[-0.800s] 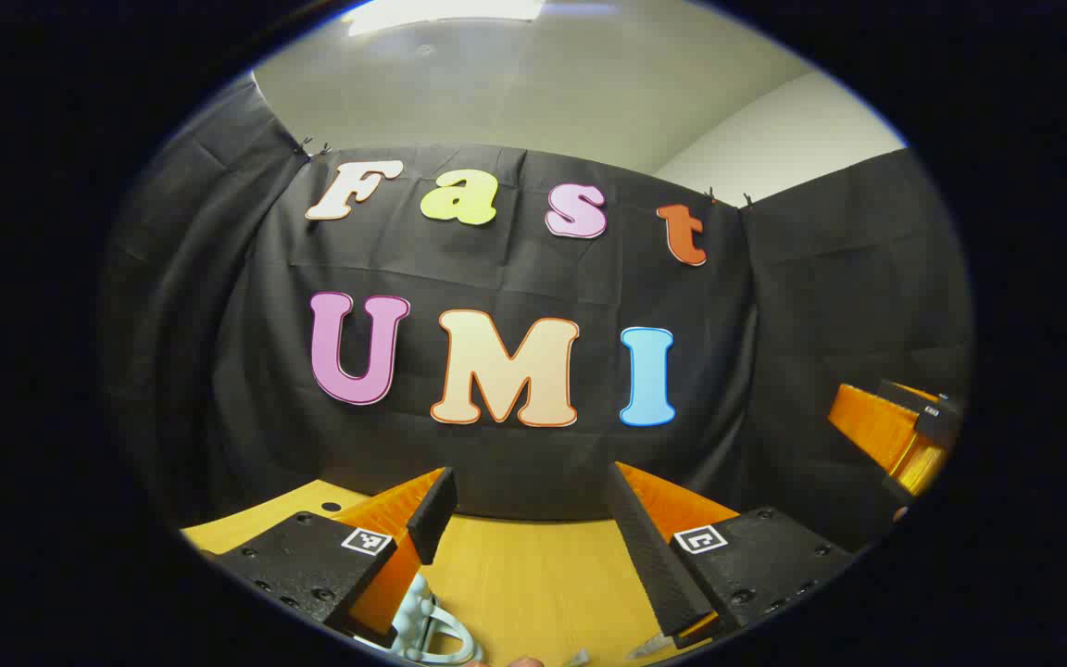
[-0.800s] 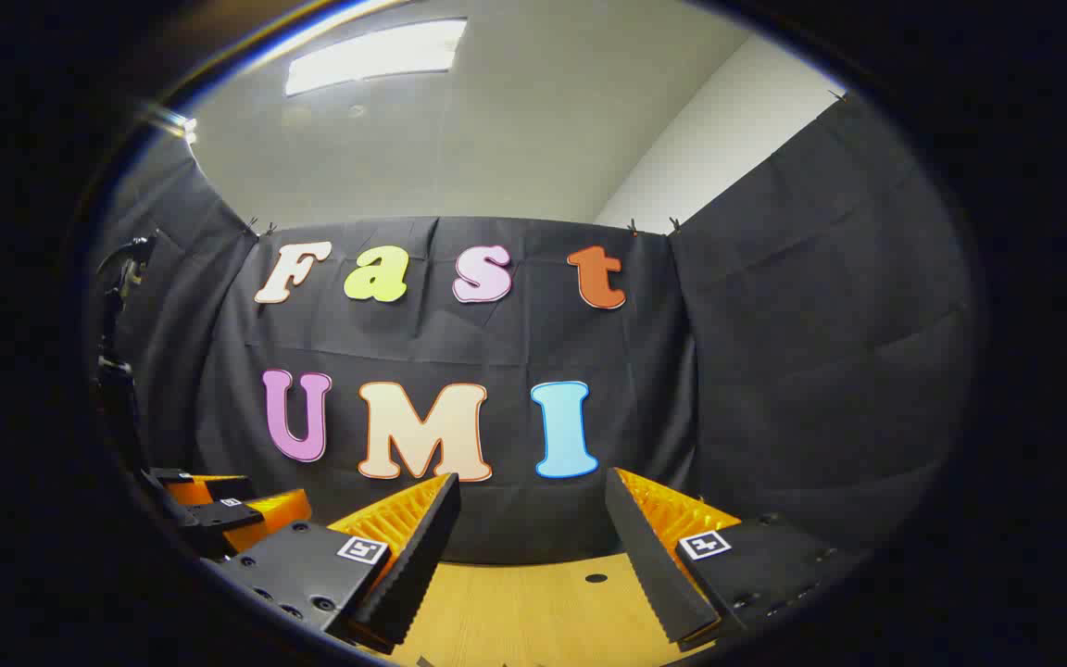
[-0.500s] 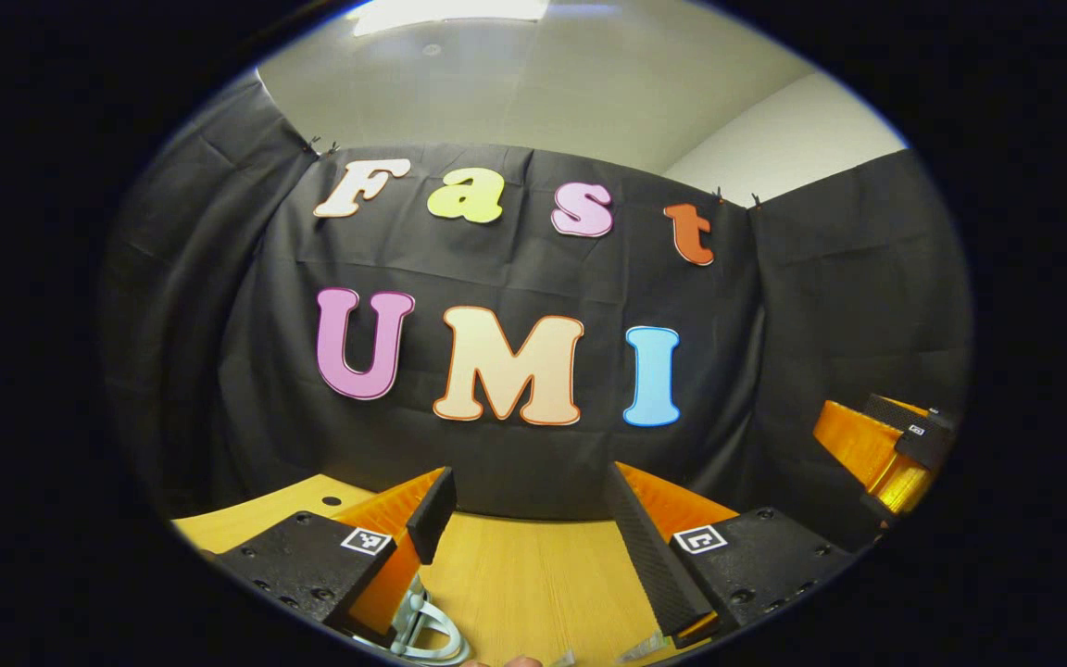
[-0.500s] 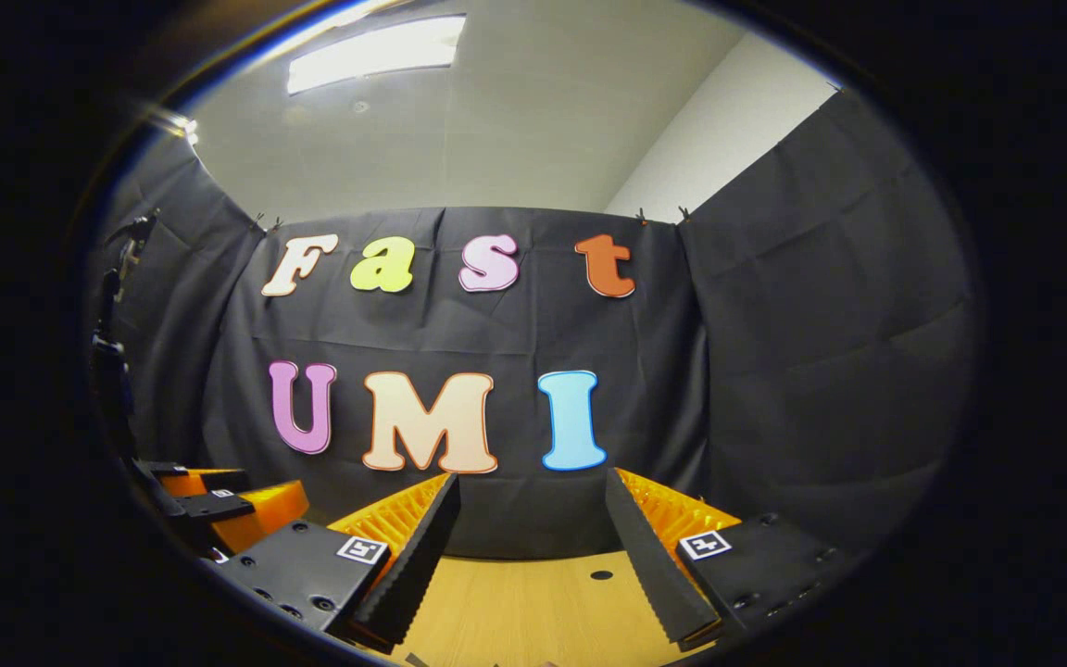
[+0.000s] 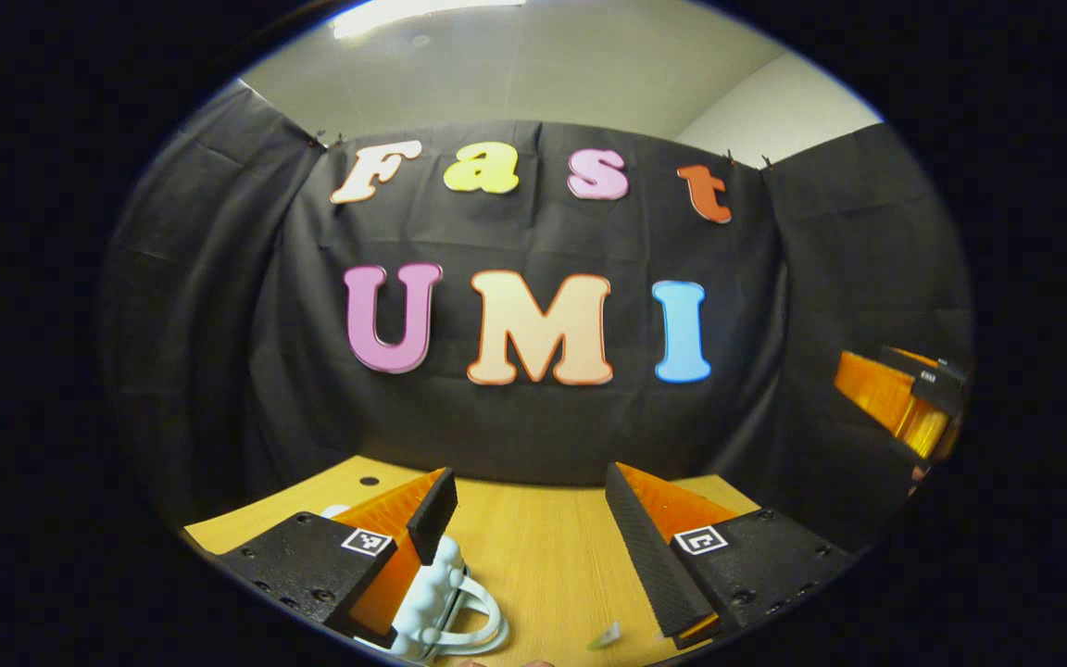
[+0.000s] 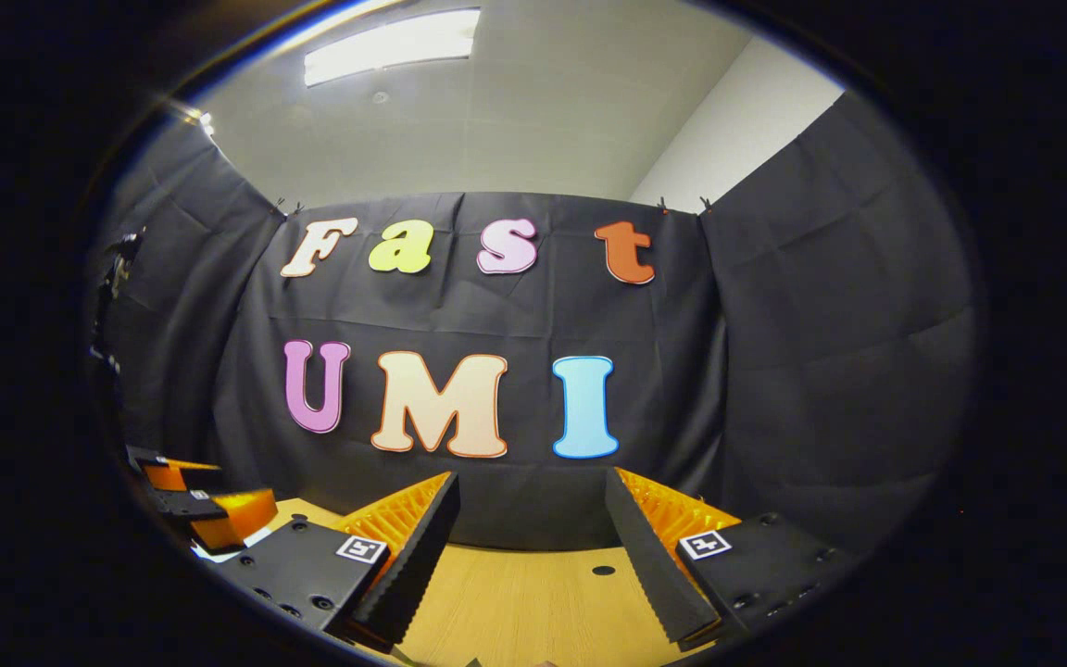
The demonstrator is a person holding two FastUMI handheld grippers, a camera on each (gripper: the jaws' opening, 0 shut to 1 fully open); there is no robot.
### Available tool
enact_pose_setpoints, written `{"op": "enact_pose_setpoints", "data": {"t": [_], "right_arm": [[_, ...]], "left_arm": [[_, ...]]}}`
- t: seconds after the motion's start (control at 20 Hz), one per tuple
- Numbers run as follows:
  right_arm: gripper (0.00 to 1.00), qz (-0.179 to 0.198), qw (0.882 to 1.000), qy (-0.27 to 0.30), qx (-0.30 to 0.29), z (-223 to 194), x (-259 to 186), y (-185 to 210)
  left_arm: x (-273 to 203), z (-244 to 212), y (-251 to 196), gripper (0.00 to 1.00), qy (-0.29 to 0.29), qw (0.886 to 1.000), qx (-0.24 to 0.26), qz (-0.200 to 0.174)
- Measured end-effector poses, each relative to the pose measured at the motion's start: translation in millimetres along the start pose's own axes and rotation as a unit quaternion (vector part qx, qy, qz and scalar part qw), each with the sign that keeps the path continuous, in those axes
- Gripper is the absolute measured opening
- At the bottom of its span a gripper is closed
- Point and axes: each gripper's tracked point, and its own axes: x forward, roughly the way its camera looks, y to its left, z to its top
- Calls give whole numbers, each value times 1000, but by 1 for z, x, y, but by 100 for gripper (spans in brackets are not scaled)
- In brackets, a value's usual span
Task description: First open the suitcase, pack the skin care products into it, and then close the suitcase.
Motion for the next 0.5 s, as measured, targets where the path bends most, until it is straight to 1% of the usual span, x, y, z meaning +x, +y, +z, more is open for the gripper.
{"op": "enact_pose_setpoints", "data": {"t": [0.1,0.2,0.3,0.4,0.5], "right_arm": [[98,-1,1000,9,3,-8,-3,9],[99,-9,1000,16,-10,-11,-3,12],[99,4,1000,27,-13,-17,-8,28],[99,9,999,27,-29,-16,-13,33],[98,12,999,34,-36,-19,-18,33]], "left_arm": [[2,-25,17,95,40,999,9,8],[4,-48,23,95,68,998,6,3],[8,-75,26,95,101,995,5,0],[11,-107,19,95,148,989,7,-12],[12,-136,12,95,196,980,9,-26]]}}
